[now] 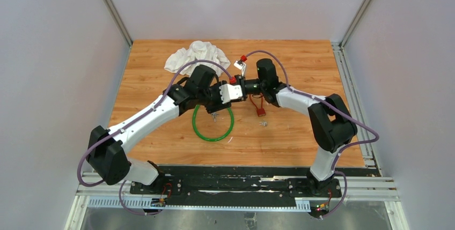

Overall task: Lock with the key
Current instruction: Pick up the lock from the center of the board, then lock the lock.

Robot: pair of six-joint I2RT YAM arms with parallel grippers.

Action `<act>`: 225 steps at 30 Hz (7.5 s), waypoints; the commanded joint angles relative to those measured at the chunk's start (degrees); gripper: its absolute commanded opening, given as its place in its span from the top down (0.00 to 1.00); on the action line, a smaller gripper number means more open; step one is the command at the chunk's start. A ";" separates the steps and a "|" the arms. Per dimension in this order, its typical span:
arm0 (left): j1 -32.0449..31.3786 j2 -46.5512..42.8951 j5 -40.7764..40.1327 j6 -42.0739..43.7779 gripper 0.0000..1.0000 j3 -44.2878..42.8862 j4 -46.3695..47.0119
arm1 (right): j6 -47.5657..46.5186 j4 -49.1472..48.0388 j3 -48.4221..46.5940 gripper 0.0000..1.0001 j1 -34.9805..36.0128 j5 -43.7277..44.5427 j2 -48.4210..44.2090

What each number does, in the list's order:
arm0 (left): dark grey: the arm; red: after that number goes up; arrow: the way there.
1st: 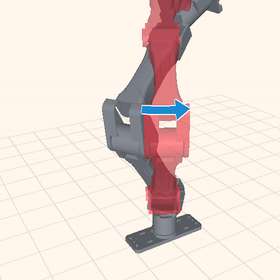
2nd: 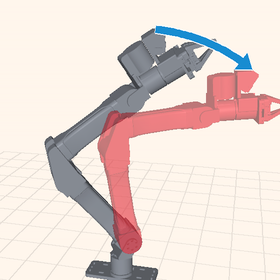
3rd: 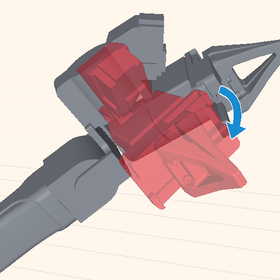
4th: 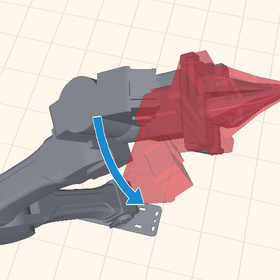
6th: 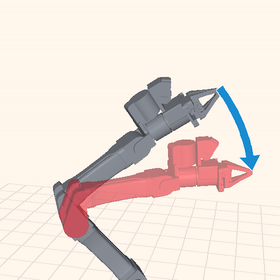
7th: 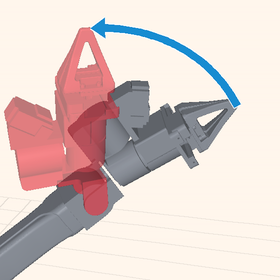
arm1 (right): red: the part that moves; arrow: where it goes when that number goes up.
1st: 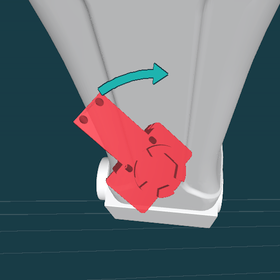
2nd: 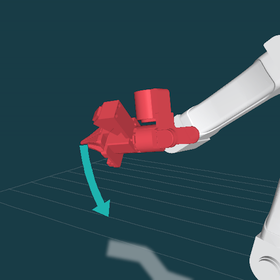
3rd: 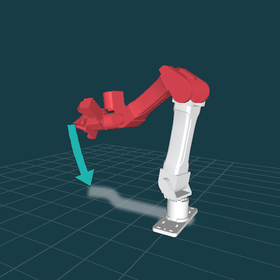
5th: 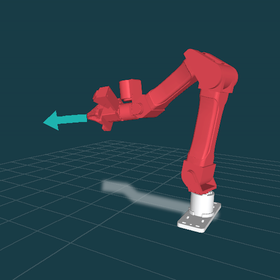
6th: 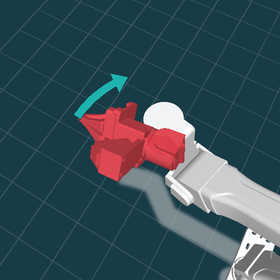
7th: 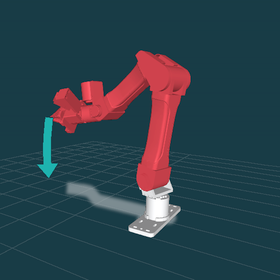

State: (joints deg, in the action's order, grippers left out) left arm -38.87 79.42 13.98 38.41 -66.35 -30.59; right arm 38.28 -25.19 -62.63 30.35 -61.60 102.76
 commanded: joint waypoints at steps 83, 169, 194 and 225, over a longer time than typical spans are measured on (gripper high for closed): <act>-0.33 0.13 23.55 -18.08 1.00 -4.60 8.69 | -47.42 34.14 0.30 0.85 -12.23 -9.66 -31.41; -0.63 1.37 25.66 -12.09 1.00 -9.94 -1.40 | -67.20 47.13 -1.31 0.95 -1.35 3.78 -27.75; 0.03 -2.44 22.71 -7.70 0.31 -9.29 -4.22 | -66.63 47.05 0.01 0.99 -6.90 0.04 -33.15; 1.26 4.91 33.05 -16.46 0.76 -13.01 -2.04 | -65.28 45.73 1.24 1.00 -9.08 -3.02 -34.38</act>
State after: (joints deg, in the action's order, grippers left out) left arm -37.47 83.85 45.43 23.07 -77.43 -34.04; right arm -27.83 22.50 -61.41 22.09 -62.15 69.10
